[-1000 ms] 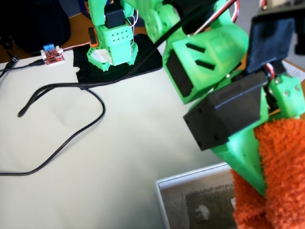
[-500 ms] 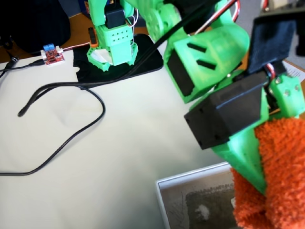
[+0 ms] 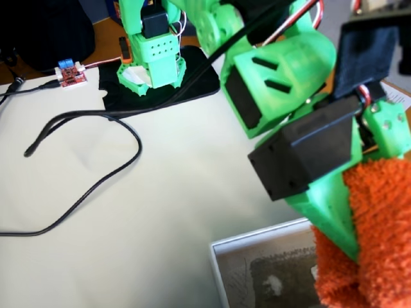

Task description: Remove orange objects from table

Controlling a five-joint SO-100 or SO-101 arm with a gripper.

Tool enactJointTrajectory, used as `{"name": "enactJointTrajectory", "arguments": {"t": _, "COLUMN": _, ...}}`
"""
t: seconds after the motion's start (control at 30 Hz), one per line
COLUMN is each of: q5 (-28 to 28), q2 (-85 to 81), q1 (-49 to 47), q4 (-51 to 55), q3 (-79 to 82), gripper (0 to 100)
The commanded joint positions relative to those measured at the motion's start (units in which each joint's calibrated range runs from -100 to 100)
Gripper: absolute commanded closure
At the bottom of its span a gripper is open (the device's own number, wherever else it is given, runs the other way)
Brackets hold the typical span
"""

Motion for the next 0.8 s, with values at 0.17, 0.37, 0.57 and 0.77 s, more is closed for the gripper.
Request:
{"name": "enactJointTrajectory", "arguments": {"t": 0.17, "q5": 0.0, "q2": -0.5, "q1": 0.3, "q4": 0.6, "q3": -4.9, "gripper": 91}}
{"name": "enactJointTrajectory", "arguments": {"t": 0.37, "q5": 0.1, "q2": -0.1, "q1": 0.5, "q4": 0.7, "q3": -5.3, "gripper": 90}}
{"name": "enactJointTrajectory", "arguments": {"t": 0.57, "q5": 0.1, "q2": 0.3, "q1": 0.6, "q4": 0.7, "q3": -6.0, "gripper": 89}}
{"name": "enactJointTrajectory", "arguments": {"t": 0.77, "q5": -2.4, "q2": 0.4, "q1": 1.1, "q4": -0.6, "q3": -6.8, "gripper": 49}}
